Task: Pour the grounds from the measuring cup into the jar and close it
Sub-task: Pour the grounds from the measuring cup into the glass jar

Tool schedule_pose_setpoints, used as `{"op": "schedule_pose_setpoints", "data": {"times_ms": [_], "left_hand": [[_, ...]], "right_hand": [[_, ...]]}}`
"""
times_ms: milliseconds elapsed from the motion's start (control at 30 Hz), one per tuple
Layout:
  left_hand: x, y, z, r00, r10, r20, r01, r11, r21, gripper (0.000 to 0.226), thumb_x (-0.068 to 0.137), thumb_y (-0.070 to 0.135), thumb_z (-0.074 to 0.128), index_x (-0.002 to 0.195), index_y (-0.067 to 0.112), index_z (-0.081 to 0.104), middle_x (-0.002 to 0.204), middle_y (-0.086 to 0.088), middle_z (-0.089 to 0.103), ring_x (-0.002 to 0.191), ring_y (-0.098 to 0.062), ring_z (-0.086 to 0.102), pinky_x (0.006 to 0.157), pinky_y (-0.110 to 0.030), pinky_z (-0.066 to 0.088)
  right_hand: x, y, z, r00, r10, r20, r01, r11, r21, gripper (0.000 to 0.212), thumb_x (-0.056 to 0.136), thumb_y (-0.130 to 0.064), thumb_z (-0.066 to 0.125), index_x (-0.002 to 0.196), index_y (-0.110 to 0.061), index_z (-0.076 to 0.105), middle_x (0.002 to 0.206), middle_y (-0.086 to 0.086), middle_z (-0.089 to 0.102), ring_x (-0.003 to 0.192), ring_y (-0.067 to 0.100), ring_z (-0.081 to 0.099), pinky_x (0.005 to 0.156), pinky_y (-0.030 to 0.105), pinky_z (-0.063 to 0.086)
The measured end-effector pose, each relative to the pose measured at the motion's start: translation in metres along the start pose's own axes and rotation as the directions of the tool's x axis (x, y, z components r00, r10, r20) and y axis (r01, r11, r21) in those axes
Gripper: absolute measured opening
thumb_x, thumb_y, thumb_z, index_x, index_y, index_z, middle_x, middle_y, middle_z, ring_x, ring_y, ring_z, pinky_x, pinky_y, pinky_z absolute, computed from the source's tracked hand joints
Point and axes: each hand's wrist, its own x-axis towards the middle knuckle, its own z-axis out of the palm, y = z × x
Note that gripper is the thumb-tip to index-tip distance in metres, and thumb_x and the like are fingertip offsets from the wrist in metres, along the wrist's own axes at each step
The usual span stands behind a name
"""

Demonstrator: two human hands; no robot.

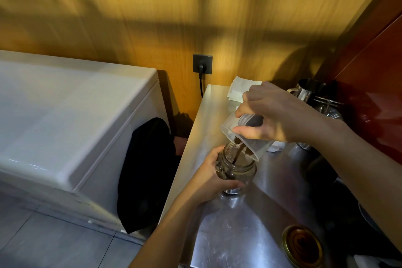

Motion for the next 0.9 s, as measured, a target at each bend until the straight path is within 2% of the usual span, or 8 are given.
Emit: {"op": "schedule_pose_setpoints", "data": {"times_ms": [233,333,467,600,767,900], "left_hand": [[0.0001,0.0004,0.002,0.999,0.036,-0.023,-0.037,0.999,-0.022,0.08,0.044,0.04,0.088,0.105,0.066,0.042,0.11,0.021,0.06,0.103,0.012,0.056,0.081,-0.002,0.04],[0.0004,0.0005,0.0016,0.999,0.046,-0.021,-0.047,0.999,-0.018,0.08,0.045,0.04,0.088,0.104,0.069,0.042,0.112,0.021,0.059,0.104,0.013,0.055,0.081,-0.001,0.04],[0.0007,-0.0003,0.0005,0.998,0.055,-0.011,-0.055,0.998,-0.019,0.079,0.047,0.037,0.088,0.106,0.062,0.042,0.111,0.02,0.058,0.102,0.016,0.054,0.078,0.001,0.039],[0.0011,-0.0027,-0.0004,0.998,0.067,-0.021,-0.067,0.998,-0.019,0.081,0.05,0.027,0.09,0.106,0.063,0.044,0.106,0.027,0.06,0.1,0.016,0.055,0.076,0.001,0.04],[0.0005,-0.0023,-0.0008,0.998,0.055,-0.004,-0.055,0.998,-0.011,0.081,0.051,0.026,0.09,0.106,0.062,0.043,0.103,0.04,0.059,0.101,0.017,0.054,0.075,0.002,0.04],[-0.0003,-0.0006,-0.0006,0.999,0.039,0.004,-0.039,0.999,-0.013,0.08,0.048,0.03,0.089,0.102,0.067,0.042,0.1,0.046,0.057,0.099,0.019,0.053,0.074,0.003,0.04]], "right_hand": [[0.0009,0.0007,0.003,0.999,-0.038,0.011,0.038,0.998,-0.042,0.026,0.078,-0.037,0.068,0.086,-0.012,0.067,0.067,0.002,0.054,0.067,0.022,0.046,0.065,0.046,0.042],[0.0017,0.0011,0.0038,0.998,-0.054,0.014,0.055,0.997,-0.051,0.028,0.079,-0.04,0.064,0.086,-0.013,0.067,0.068,0.001,0.052,0.067,0.02,0.044,0.065,0.041,0.04],[0.0006,0.001,0.0061,0.996,-0.086,-0.004,0.085,0.994,-0.063,0.029,0.08,-0.04,0.063,0.082,-0.011,0.067,0.064,0.003,0.052,0.064,0.021,0.043,0.062,0.038,0.037],[0.0002,0.0022,0.0089,0.996,-0.069,-0.053,0.066,0.996,-0.064,0.033,0.078,-0.042,0.062,0.077,-0.01,0.067,0.063,0.003,0.05,0.061,0.022,0.043,0.059,0.04,0.04],[-0.0001,0.0012,0.0098,0.995,-0.093,-0.044,0.09,0.994,-0.069,0.027,0.077,-0.038,0.067,0.079,-0.01,0.068,0.062,0.004,0.052,0.06,0.022,0.043,0.059,0.039,0.04],[0.0002,-0.0011,0.0061,0.994,-0.11,-0.01,0.109,0.991,-0.073,0.026,0.078,-0.036,0.067,0.079,-0.01,0.067,0.063,0.006,0.055,0.061,0.024,0.045,0.062,0.034,0.032]]}}
